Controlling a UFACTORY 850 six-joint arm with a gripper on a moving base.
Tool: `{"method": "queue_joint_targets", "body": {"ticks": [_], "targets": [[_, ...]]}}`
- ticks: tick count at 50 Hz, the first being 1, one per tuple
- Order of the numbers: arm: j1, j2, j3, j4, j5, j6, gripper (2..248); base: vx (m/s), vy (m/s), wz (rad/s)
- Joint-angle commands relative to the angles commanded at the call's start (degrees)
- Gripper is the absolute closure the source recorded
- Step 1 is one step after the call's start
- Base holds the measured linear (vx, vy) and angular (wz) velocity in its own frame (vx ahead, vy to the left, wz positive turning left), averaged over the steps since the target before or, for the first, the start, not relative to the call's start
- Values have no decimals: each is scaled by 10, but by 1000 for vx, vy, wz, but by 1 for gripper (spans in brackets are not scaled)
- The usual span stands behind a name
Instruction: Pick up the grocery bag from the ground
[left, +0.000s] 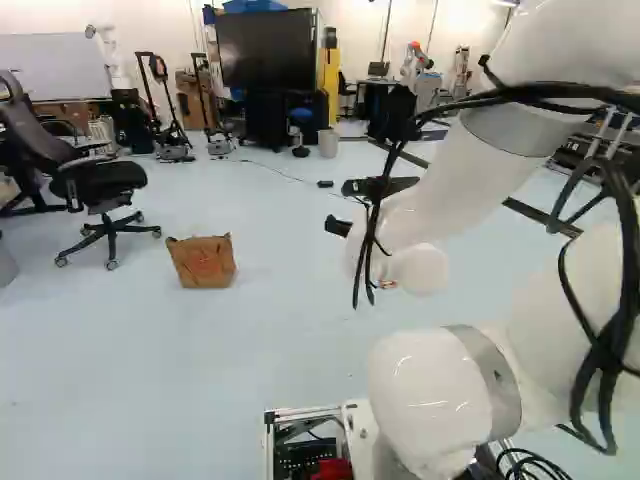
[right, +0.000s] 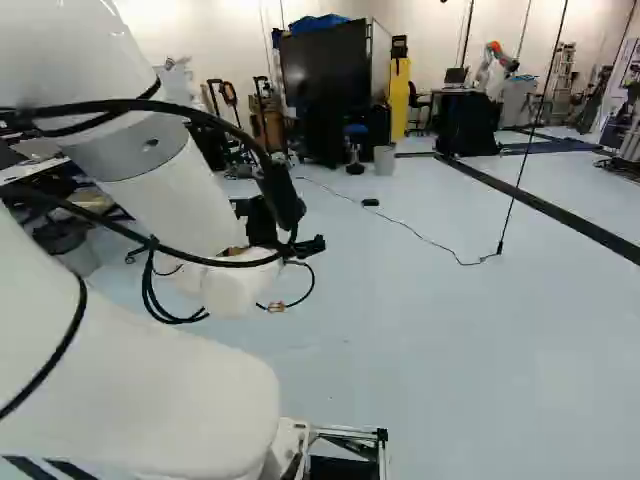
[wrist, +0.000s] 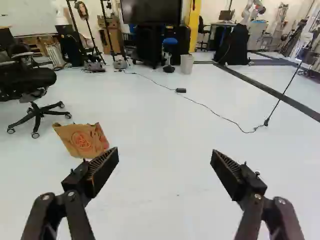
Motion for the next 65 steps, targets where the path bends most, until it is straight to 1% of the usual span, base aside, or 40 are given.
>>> {"method": "queue_joint_targets", "body": {"ticks": [11, 37, 48, 65], "targets": [[0, 0, 0, 0, 0, 0, 3, 142, -11, -21], [0, 0, 0, 0, 0, 0, 3, 257, -3, -15], [0, 0, 0, 0, 0, 0, 3, 246, 39, 173], [0, 0, 0, 0, 0, 0, 3, 213, 61, 279]]}}
